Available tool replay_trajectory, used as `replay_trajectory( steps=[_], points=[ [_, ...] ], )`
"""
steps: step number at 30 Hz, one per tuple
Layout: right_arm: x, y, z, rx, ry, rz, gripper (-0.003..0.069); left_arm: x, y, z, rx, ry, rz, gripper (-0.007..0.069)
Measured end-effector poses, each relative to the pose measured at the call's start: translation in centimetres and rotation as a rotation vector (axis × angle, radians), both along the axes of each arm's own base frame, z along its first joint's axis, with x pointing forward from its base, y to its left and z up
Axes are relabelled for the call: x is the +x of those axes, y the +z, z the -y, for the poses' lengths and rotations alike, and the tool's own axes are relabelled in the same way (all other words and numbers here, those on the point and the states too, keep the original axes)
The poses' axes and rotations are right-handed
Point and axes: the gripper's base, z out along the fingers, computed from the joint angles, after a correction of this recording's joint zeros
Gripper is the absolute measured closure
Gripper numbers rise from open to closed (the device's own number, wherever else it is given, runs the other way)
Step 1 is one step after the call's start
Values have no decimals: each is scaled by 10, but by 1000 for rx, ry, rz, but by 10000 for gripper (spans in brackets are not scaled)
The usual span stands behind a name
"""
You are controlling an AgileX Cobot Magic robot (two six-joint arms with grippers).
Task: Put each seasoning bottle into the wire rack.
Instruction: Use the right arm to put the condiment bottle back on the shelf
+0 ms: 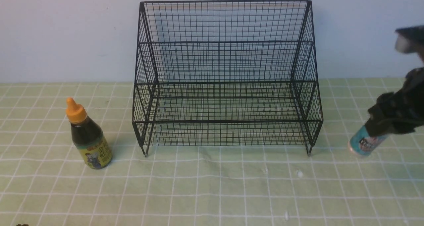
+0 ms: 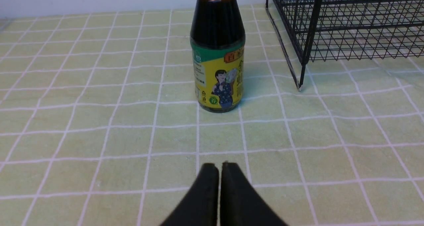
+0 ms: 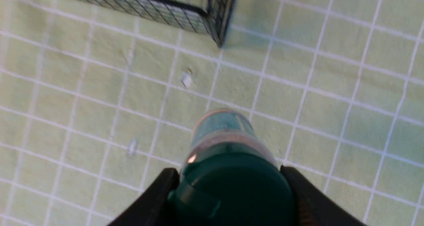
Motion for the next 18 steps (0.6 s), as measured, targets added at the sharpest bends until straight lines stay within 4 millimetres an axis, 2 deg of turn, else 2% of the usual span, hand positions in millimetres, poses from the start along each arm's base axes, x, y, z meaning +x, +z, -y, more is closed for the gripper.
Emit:
replay_trajectory(
  steps=[4,8,11,12,18],
  points=[
    [-1,30,-7,80,54,86,315,0,0,0,0,0,0,631],
    [18,39,-20,115,96,106,315,0,0,0,0,0,0,631],
    [32,37,-33,107,127,105,315,0,0,0,0,0,0,631],
    [46,31,-46,88,157,98,315,0,0,0,0,0,0,631],
    [87,-7,-79,-39,197,33,315,0,0,0,0,0,0,631]
  ],
)
